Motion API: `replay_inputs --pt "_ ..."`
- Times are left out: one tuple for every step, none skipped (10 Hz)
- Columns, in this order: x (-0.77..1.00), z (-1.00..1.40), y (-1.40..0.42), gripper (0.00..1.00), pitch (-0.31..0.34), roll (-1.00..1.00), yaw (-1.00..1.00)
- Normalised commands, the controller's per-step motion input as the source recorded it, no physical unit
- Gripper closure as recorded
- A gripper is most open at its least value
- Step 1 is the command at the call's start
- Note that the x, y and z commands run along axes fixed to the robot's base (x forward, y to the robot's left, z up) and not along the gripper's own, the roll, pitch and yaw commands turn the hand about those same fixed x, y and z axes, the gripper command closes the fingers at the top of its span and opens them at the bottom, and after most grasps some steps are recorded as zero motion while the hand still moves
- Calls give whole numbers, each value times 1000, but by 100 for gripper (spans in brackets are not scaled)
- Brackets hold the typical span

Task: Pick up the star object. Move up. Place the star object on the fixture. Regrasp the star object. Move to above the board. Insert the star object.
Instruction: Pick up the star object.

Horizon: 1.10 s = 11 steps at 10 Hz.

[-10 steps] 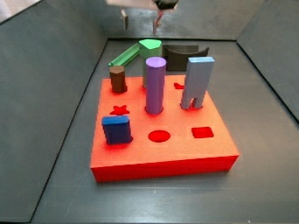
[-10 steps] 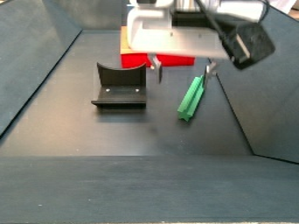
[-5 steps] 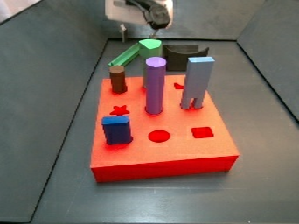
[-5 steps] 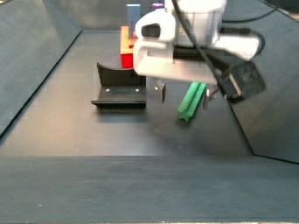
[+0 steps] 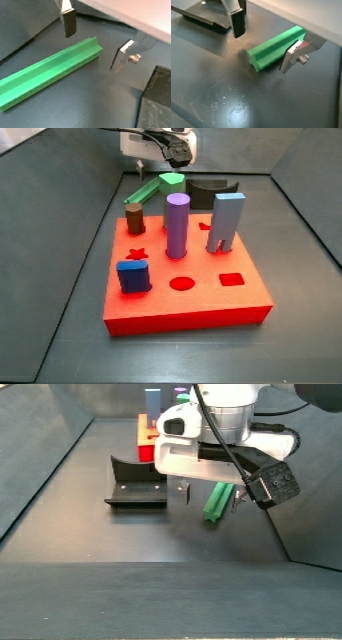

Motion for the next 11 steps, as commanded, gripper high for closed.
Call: replay_inputs --pt "-286 -357 0 0 -170 -100 -11" --pt "-357 -360 0 0 -234 -127 -6" --pt "-180 -111 0 0 -163 -107 0" --pt "0 0 0 100 0 0 0" --pt "0 0 0 100 0 0 0" --pt "0 0 0 100 0 0 0" --pt "0 0 0 100 0 0 0" --pt "0 0 0 100 0 0 0" --pt "0 0 0 100 0 0 0" --pt "0 0 0 100 0 0 0" --pt "0 0 0 100 0 0 0"
